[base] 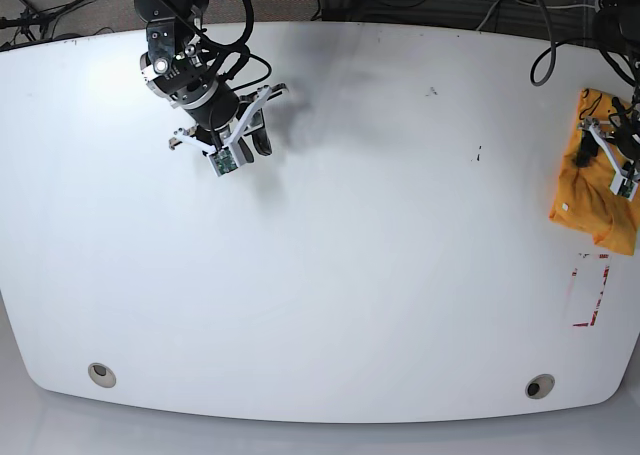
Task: Fold the T-shirt properly
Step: 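Release the shirt with the left gripper and pull it back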
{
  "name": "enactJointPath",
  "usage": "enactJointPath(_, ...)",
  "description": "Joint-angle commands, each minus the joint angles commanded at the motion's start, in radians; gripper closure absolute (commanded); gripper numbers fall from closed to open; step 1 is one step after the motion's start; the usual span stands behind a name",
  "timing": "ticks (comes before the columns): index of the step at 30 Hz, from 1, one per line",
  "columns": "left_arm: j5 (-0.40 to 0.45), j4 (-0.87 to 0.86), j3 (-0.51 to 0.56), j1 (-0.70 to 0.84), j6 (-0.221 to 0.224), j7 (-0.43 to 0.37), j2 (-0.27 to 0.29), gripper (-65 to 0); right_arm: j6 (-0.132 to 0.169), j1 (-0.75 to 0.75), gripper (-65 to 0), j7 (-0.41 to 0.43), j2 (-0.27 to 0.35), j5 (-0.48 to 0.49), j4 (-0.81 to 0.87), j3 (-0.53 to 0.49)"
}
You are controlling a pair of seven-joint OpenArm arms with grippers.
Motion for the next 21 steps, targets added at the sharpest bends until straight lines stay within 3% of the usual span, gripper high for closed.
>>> enactJointPath(7, -0.008, 0.015, -0.044, 0.032, -0.041, 0.005, -0.040, -50.6, 0.000, -0.015, -15.2, 0.002, -0.002, 0.000, 0.020, 0.000)
enactJointPath(13, -0.006, 0.190, -0.094, 0.063, -0.092, 0.054, -0.035, -50.6, 0.000, -0.017, -15.2, 0.005, -0.003, 0.000, 0.021, -0.003)
enactJointPath(16, -0.008, 0.304, -0.132, 0.091, -0.094, 0.121, -0.026, -50.6, 0.000, -0.014, -15.2, 0.006, -0.003, -0.008, 0.021, -0.002)
enactJointPath(21, -0.003, 0.494, -0.184, 0.103, -0.094, 0.193, 0.060, -50.6, 0.000, -0.011, -15.2, 0.035, 0.005, -0.009, 0.021, 0.002)
